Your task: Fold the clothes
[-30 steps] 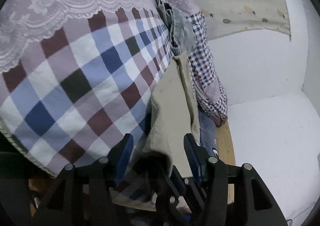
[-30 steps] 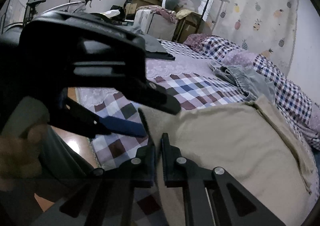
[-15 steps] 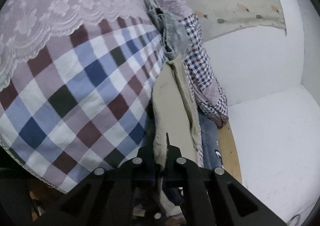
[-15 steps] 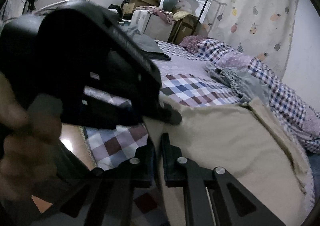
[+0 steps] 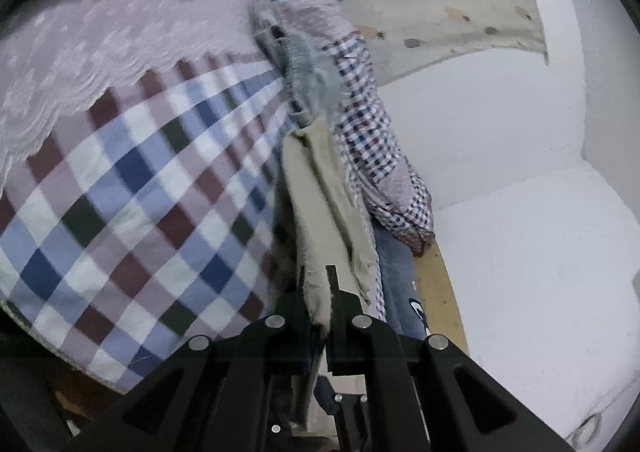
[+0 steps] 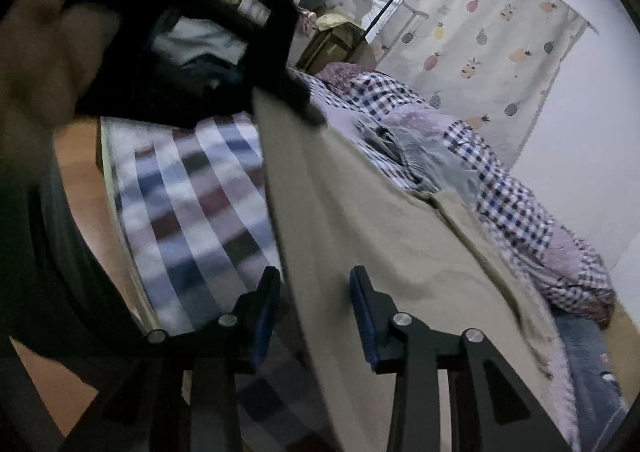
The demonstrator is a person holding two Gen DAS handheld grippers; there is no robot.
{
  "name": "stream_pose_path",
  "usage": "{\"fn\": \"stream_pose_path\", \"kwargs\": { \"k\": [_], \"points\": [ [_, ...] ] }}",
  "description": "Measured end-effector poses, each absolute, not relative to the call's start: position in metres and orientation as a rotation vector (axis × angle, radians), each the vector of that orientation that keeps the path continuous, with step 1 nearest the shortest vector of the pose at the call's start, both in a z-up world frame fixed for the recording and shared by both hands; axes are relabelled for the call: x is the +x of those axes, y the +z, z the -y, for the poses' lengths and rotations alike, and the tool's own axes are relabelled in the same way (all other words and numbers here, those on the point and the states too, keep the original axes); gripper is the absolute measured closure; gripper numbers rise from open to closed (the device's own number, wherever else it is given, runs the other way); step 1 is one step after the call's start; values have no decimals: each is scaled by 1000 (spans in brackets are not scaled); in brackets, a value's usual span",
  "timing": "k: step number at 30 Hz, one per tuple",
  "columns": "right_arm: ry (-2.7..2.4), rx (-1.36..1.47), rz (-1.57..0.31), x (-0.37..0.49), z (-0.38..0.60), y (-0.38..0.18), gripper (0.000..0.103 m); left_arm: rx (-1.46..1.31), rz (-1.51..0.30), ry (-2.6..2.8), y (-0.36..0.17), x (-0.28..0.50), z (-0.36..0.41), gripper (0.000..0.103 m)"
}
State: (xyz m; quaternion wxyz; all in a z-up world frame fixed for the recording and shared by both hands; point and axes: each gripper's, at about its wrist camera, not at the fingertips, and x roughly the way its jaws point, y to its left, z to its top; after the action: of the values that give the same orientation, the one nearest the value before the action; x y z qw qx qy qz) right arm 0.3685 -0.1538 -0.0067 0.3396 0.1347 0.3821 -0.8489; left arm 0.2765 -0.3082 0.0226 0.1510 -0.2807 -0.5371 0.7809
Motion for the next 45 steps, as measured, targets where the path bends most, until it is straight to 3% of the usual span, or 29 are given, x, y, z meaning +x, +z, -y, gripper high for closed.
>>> {"fn": "stream_pose_path", "kwargs": {
  "k": [16, 33, 42, 45],
  "points": [
    [-2477, 574, -1263, 323, -9, -29, 65, -711, 1449, 2346, 73, 271, 284, 100],
    [-2509, 757, -1558, 300, -129, -42, 65, -687, 1509, 2340, 74, 272, 294, 100],
    [-2516, 805, -1541, 294, -142, -42, 66, -681, 1531, 2340, 75, 273, 301, 101],
    [-2536, 836, -1488, 295, -147, -34, 74, -676, 1545, 2334, 73, 273, 303, 101]
  ]
}}
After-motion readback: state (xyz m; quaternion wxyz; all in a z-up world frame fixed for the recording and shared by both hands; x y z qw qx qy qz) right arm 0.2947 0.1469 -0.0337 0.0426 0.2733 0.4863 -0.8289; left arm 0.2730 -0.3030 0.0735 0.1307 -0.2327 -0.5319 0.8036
